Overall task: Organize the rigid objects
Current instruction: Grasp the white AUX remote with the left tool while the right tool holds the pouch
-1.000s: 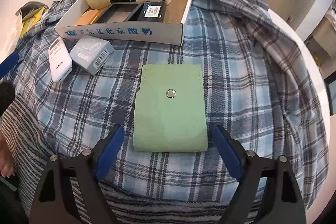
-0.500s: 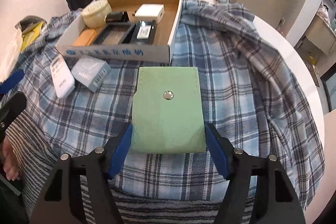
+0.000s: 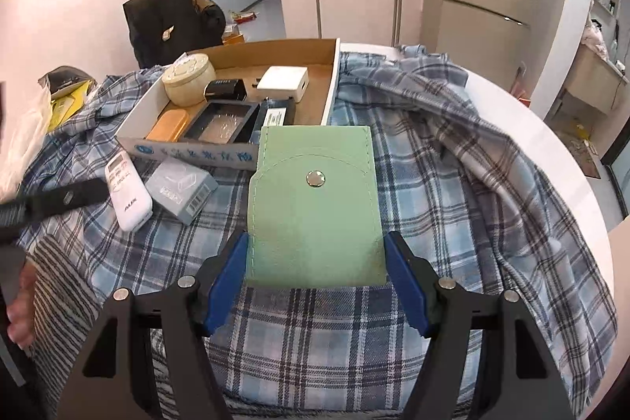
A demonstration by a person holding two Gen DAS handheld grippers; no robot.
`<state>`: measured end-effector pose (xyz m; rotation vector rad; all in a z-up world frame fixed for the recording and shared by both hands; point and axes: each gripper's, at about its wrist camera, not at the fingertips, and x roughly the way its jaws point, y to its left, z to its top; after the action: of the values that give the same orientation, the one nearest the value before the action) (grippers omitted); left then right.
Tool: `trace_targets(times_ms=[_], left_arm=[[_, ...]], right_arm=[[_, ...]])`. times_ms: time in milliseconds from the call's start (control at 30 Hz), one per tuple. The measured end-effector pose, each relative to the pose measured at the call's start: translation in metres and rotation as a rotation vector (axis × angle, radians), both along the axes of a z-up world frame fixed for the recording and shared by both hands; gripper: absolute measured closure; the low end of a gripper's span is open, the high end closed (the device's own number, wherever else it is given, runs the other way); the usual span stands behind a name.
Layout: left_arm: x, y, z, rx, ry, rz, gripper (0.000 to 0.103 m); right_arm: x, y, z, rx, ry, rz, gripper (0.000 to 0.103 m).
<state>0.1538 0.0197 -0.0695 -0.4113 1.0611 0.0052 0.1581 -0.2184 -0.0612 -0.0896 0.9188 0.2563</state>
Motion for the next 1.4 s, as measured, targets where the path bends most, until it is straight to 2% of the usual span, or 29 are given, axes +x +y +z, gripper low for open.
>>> trace_targets(times_ms=[33,167,233,367,433,667,700,733,833,933,1100,1200,1333,1400], left_arm=[[0.005,0.003,-0.004,-0.035,0.017,0.027,0.009],[0.018,0.006,-0.012,-0.051,0.049,0.079,0.011],[0.021,0.01,-0.018,-0.108,0.058,0.098,0.028],[0.021,0.019,-0.025,-0.14,0.058,0.137,0.033],[0.021,0.023,-0.028,-0.157,0.067,0.155,0.041],[0.014,0.035,-0.032,-0.241,0.06,0.199,0.042],[0.012,0.035,-0.032,-0.22,0.067,0.218,0.057],[0.01,0.037,-0.032,-0.218,0.063,0.229,0.061],[0.006,0.039,-0.032,-0.235,0.047,0.203,0.065],[-0.001,0.044,-0.03,-0.253,0.05,0.207,0.074],[-0.014,0.04,-0.045,-0.435,0.119,0.177,0.074],[-0.019,0.036,-0.049,-0.49,0.113,0.188,0.074],[-0.021,0.035,-0.061,-0.618,0.11,0.233,0.074],[-0.02,0.031,-0.063,-0.63,0.102,0.24,0.074]], right_arm=[[-0.001,-0.001,-0.001,0.004,0.0,0.0,0.035],[-0.002,-0.008,0.0,0.031,0.001,-0.001,0.035],[-0.002,-0.011,0.0,0.043,-0.001,0.001,0.035],[-0.004,-0.013,0.002,0.06,-0.001,0.015,0.035],[-0.006,-0.012,0.003,0.06,-0.002,0.026,0.035],[-0.01,-0.007,0.003,0.054,0.0,0.05,0.035],[-0.01,-0.007,0.002,0.051,0.001,0.05,0.035],[-0.01,-0.007,0.001,0.049,0.003,0.05,0.035],[-0.008,-0.007,-0.001,0.045,0.009,0.044,0.035],[-0.008,-0.008,-0.002,0.044,0.011,0.041,0.035],[-0.008,-0.008,-0.002,0.041,0.01,0.04,0.035],[-0.008,-0.009,-0.001,0.043,0.008,0.037,0.035],[-0.009,-0.01,0.0,0.04,0.0,0.033,0.035],[-0.009,-0.01,0.0,0.039,0.0,0.032,0.035]])
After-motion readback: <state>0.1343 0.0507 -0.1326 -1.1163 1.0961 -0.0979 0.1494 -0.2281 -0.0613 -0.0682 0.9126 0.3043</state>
